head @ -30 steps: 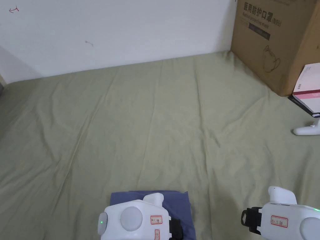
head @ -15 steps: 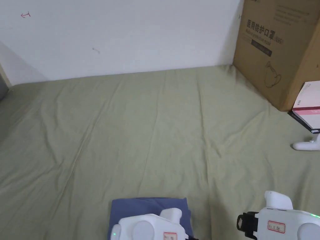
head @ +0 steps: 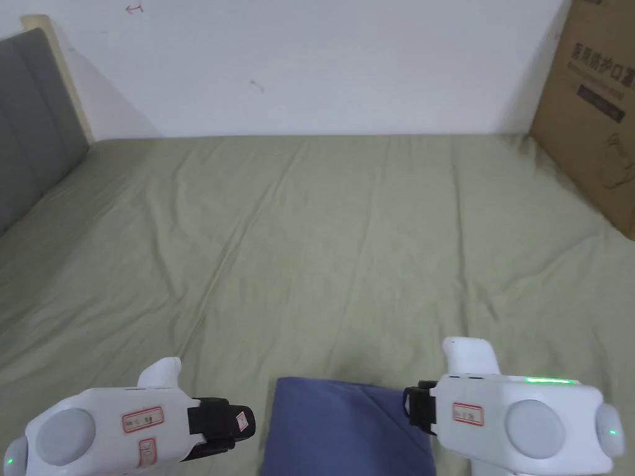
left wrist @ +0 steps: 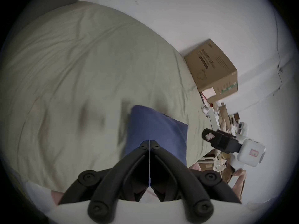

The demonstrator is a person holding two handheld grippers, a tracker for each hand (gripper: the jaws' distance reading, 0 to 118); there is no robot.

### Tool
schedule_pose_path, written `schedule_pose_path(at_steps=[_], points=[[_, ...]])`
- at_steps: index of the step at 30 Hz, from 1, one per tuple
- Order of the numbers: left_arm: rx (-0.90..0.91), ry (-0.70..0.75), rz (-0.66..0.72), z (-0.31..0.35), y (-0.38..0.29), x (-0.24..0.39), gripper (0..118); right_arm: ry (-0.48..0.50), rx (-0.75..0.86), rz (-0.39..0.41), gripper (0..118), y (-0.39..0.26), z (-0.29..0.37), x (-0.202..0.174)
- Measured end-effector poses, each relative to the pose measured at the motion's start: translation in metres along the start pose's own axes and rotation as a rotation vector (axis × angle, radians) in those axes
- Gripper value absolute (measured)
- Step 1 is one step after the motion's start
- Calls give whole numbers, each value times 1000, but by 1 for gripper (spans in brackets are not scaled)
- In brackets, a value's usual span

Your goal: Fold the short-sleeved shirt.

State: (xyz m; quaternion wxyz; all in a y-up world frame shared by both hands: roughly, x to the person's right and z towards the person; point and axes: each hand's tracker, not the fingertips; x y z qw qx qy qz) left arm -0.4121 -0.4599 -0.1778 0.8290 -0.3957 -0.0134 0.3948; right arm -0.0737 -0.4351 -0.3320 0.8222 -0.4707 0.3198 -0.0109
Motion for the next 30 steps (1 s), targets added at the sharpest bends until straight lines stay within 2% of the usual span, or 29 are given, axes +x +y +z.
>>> schedule_pose_path(at_steps=[3,5,8,9,10,11,12,13,17,21,24,26,27,28,29,30], points=[[2,1,37,4,-7,-21,0,-1,-106,38,0,-13,-42,-14],[-4,7,49,1,-11,-31,0,-69,-206,69,0,-28,-73,-16],[-33,-21,53,-9,-14,-47,0,-69,-148,25,0,-34,-76,-14],[-45,-33,53,-13,-13,-49,7,-69,-160,11,0,-31,-72,-13],[-59,-52,67,-17,-12,-52,30,-66,-164,12,0,-28,-71,-12],[-73,-64,73,-21,-13,-47,81,-61,-172,18,0,-27,-73,-11],[-95,-80,72,-29,-11,-47,108,-56,-176,15,0,-26,-74,-9],[-109,-97,73,-36,-8,-46,118,-51,-177,3,0,-27,-72,-8],[-96,-231,111,-63,1,-38,118,-52,-170,-14,0,-29,-70,-9],[-217,-267,158,-107,6,-40,118,-60,-172,-4,0,-28,-70,-11],[-230,-378,148,-125,2,-34,118,-61,-169,-9,0,-29,-69,-10],[-247,-464,234,-136,-1,-36,115,-55,-165,-28,0,-30,-68,-9],[-289,-452,263,-134,-8,-30,102,-52,-164,-40,0,-30,-67,-8],[-309,-382,232,-133,-9,-26,70,-54,-163,-49,0,-30,-65,-7],[-316,-276,174,-135,-12,-23,26,-52,-160,-56,0,-29,-63,-7],[-314,-226,155,-135,-15,-25,26,-58,-159,-61,0,-28,-61,-7]])
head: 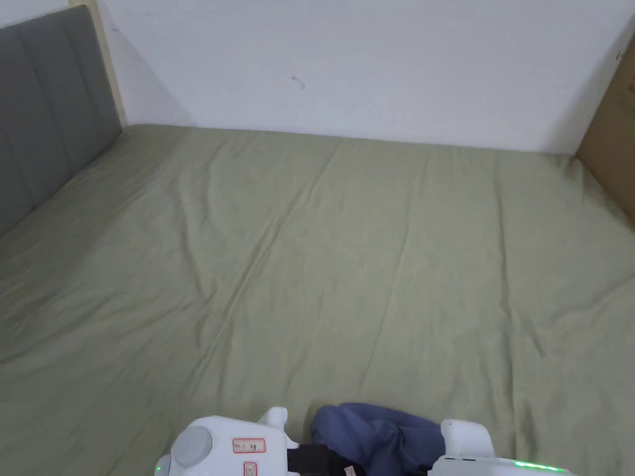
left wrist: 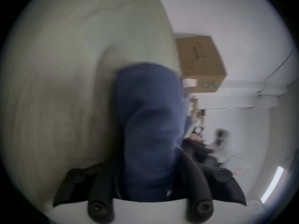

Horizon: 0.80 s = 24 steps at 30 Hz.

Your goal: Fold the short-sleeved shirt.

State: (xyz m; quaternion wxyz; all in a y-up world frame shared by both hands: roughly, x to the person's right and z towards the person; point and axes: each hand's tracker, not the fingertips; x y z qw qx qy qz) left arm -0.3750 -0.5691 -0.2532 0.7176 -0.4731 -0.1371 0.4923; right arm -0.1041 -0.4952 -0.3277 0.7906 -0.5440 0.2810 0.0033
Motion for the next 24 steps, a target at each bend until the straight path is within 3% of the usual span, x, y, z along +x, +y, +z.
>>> schedule_pose_path(at_steps=[1,2,7,11,14,18,22,24], points=[[9,-134,22,1,2,-3,26,7,4,-8,0,0,3,0],[8,-137,39,6,5,-3,26,13,9,-14,0,1,6,0],[18,-12,-98,29,21,-5,26,15,54,-20,0,7,24,-3],[76,158,-181,93,43,-14,26,10,78,-15,0,14,33,-4],[115,350,-200,162,61,-26,26,-22,80,-7,0,17,32,-1],[175,730,-193,245,86,-52,26,-16,68,-62,0,16,25,6],[124,1200,-259,287,104,-70,26,-34,44,-67,0,13,15,6],[135,1323,-286,299,111,-79,27,-35,29,-66,0,12,11,4]])
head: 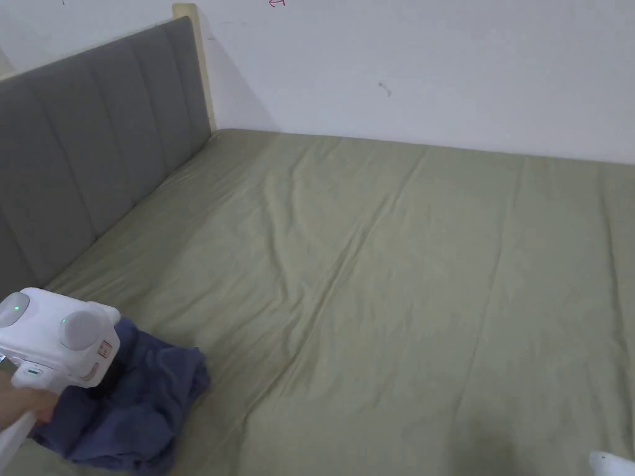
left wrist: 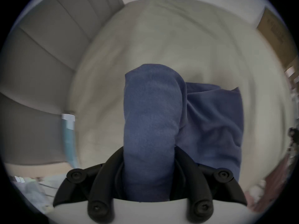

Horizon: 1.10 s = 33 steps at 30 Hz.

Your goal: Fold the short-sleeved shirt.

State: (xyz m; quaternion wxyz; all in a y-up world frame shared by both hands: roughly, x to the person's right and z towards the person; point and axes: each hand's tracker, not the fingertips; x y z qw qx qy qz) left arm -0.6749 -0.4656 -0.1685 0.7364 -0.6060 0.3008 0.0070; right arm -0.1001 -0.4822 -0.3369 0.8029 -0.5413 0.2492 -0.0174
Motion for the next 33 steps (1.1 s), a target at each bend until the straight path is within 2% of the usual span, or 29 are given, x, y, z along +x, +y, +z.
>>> schedule_pose_path(at_steps=[1,3,4,5,8,9,10,12,14,16,19,22,26,28,33], points=[[7,57,7,-1,1,-6,32,4,-7,-2,0,-1,-3,-1],[-5,111,-9,-8,0,-10,75,13,-23,-8,0,-3,-7,-2],[-21,141,-6,-10,-2,-10,93,15,-29,-7,0,-3,-8,-3],[-28,165,-9,-10,0,-13,105,15,-34,-6,0,-4,-9,-4],[11,70,32,6,-8,-10,103,15,-34,1,0,-4,-8,-4],[30,44,54,12,-8,-10,101,16,-33,0,0,-3,-8,-3],[44,20,69,22,-10,-8,89,16,-30,-4,0,-3,-6,-2],[115,-81,115,46,-15,-4,3,18,-19,-6,0,-2,-2,1],[178,-195,218,69,-22,-1,0,20,-2,-4,0,-3,6,3],[261,-300,260,98,-36,13,0,19,19,2,0,-3,14,5],[347,-367,281,136,-49,41,0,26,53,-6,0,-4,27,10],[443,-342,228,177,-63,80,0,42,118,-19,0,-4,48,14],[668,-252,137,220,-90,132,0,16,238,33,0,2,84,17],[723,-174,174,240,-101,155,0,-18,315,57,0,7,106,17],[899,-287,239,286,-117,189,0,-61,502,107,0,21,151,16]])
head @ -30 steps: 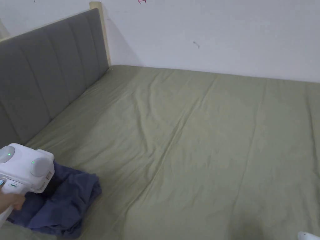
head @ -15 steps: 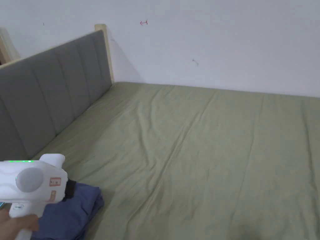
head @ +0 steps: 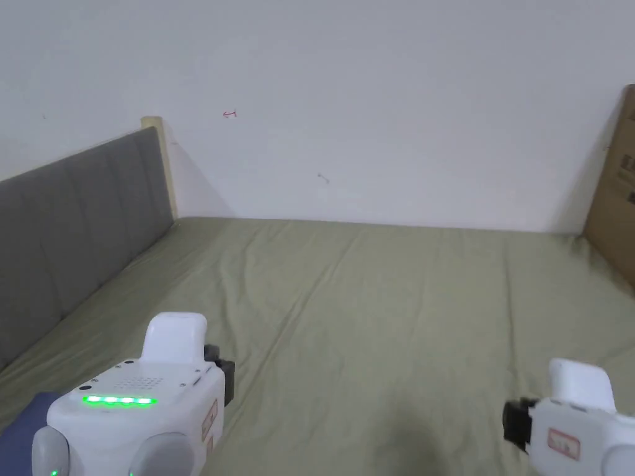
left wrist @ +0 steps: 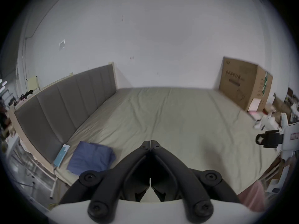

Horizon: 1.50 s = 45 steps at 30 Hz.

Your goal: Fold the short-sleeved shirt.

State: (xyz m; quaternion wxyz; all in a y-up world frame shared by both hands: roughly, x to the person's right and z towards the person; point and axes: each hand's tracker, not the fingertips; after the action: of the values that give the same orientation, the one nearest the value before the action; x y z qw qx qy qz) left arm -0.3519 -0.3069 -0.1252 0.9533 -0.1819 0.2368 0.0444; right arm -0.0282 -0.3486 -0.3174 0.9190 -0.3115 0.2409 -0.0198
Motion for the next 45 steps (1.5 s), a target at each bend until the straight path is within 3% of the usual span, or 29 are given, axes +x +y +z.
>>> schedule_pose_path(at_steps=[4,9,18,27,28,29,31,32,33,35,36,40,45], points=[[71,7,64,17,13,24,0,-146,170,128,0,27,47,-14],[157,83,-49,37,26,53,0,-233,305,145,0,37,83,-22],[203,81,-110,59,23,83,0,-251,387,114,0,27,108,-21],[212,66,-72,59,21,82,1,-234,383,121,0,21,105,-22],[213,56,-79,60,19,83,9,-233,385,120,0,20,104,-23],[213,59,-82,60,18,84,32,-233,387,123,1,20,103,-23],[211,51,-83,59,17,84,80,-226,389,133,17,20,103,-24],[209,42,-71,60,16,84,103,-219,390,134,37,20,103,-24],[209,37,-62,61,16,84,111,-212,393,133,57,20,103,-24],[216,34,-50,63,15,86,112,-203,391,132,103,20,102,-23],[210,39,-53,62,16,86,112,-198,393,137,114,19,101,-23],[182,-47,-60,61,19,84,111,-215,421,159,117,19,103,-26],[170,-38,-70,63,20,92,111,-210,416,131,117,20,103,-22]])
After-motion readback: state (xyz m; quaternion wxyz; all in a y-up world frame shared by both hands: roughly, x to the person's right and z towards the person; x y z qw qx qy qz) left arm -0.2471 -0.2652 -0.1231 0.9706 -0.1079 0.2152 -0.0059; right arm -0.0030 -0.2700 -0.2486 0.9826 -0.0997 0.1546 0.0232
